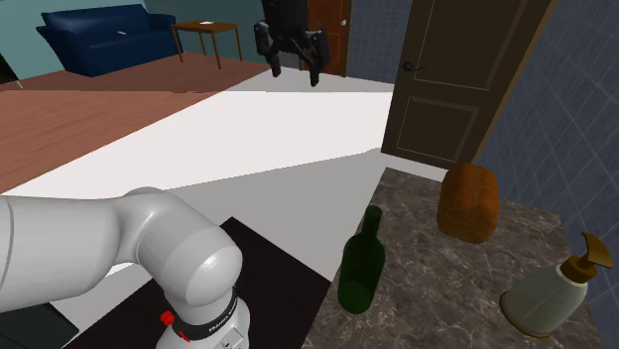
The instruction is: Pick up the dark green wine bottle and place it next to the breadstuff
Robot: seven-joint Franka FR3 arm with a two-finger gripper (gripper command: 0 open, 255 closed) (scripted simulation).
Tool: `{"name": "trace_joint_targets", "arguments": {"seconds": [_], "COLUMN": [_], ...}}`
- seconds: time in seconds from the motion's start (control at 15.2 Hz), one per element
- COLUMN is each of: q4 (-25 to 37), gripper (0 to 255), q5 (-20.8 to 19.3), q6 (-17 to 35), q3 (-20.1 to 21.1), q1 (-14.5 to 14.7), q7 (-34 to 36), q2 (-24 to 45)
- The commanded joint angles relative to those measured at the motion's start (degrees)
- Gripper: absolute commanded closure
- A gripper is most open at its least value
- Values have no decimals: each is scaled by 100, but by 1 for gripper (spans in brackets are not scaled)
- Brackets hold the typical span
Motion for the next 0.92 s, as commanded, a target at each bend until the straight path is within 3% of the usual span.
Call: {"name": "trace_joint_targets", "arguments": {"seconds": [0.0,0.86], "q4": [0,-1250], "gripper": [0,0], "q5": [0,-1051], "q6": [0,302], "q3": [0,-1313], "q1": [0,-704], "q7": [0,-1190], "q2": [0,-519]}}
